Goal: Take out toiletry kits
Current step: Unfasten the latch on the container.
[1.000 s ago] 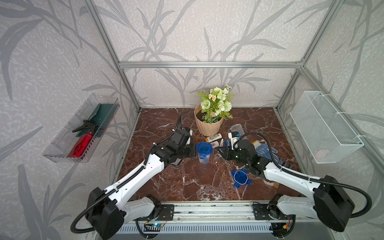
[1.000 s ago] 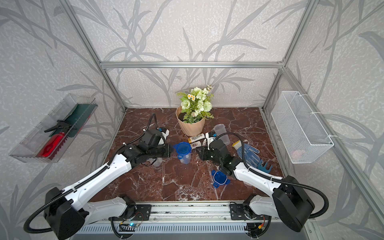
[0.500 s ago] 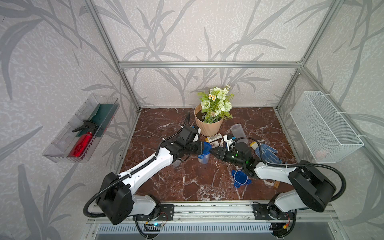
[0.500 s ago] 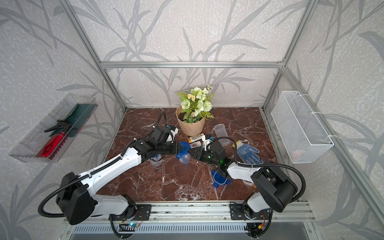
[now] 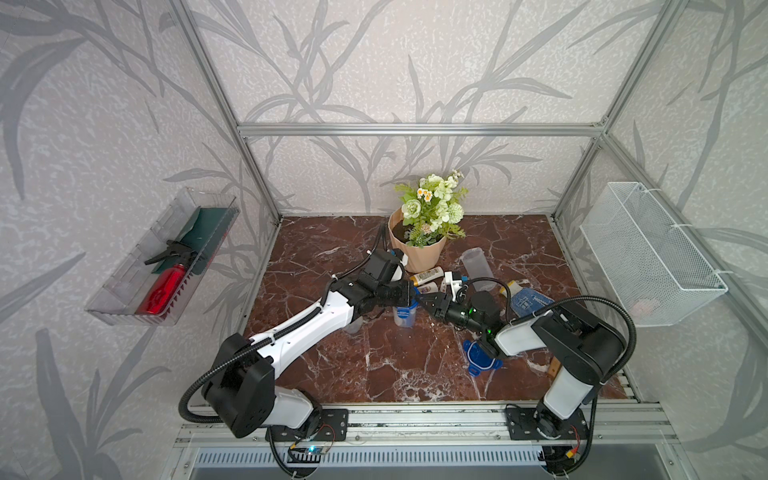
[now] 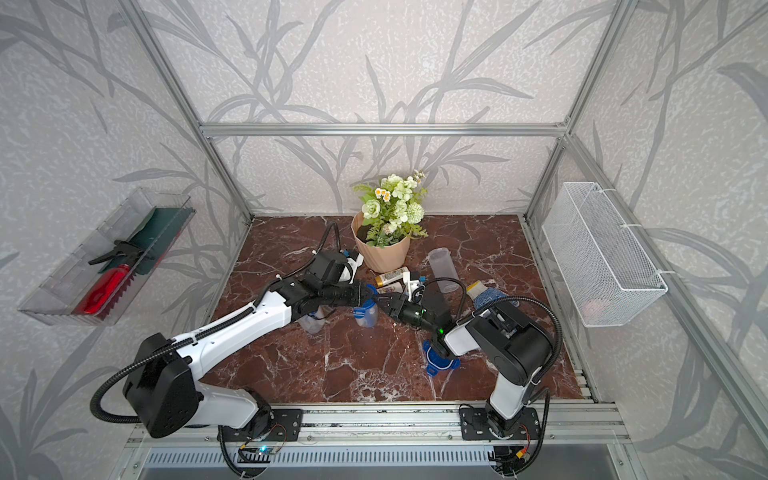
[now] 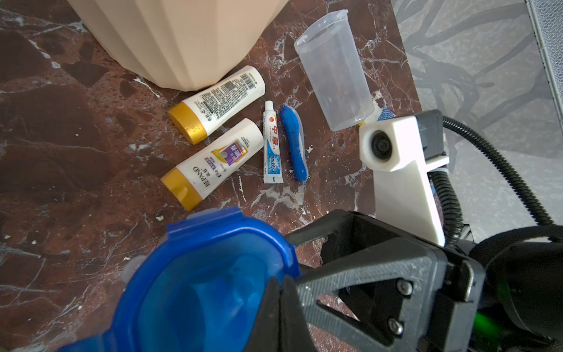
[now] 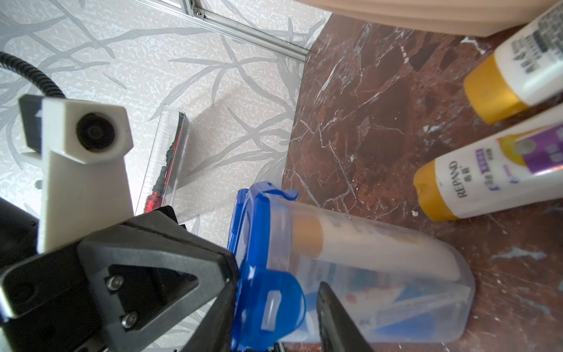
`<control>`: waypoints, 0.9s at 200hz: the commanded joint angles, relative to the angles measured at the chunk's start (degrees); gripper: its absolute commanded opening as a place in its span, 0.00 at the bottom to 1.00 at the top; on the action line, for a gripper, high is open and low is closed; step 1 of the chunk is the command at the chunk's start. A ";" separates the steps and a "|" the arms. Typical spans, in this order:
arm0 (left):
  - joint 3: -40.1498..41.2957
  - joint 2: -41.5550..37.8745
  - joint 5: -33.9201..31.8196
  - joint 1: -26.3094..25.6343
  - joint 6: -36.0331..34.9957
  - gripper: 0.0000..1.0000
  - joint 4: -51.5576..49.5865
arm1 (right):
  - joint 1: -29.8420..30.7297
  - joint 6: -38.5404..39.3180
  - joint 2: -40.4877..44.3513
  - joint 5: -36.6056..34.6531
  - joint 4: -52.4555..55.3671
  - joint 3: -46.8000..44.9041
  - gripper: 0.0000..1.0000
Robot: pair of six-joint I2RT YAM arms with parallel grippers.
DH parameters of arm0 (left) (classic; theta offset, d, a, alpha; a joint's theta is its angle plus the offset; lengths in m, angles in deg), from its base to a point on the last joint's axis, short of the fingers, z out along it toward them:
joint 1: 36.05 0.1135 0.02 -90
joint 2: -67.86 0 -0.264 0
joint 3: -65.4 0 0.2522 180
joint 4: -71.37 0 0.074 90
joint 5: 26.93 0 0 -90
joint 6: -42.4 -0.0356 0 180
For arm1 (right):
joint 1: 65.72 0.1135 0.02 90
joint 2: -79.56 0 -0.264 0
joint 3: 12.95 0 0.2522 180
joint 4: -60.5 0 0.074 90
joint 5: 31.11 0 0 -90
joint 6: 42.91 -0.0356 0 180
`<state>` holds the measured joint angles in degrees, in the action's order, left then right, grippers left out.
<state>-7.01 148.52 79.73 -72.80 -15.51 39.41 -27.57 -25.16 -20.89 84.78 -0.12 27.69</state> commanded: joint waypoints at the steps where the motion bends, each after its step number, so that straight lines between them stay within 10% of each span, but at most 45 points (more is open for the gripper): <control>1: 2.73 -0.04 0.03 -0.03 0.77 0.00 -1.20 | -0.09 -2.25 -1.65 0.91 -6.12 -0.85 0.41; 180: 11.10 0.12 0.37 2.01 2.75 0.00 -1.82 | -0.09 -2.86 4.21 0.61 -6.12 -1.12 0.27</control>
<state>-0.24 145.99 81.83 -71.22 -13.10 47.70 -27.66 -29.71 -20.78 84.65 -2.90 26.53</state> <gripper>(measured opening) 0.048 0.308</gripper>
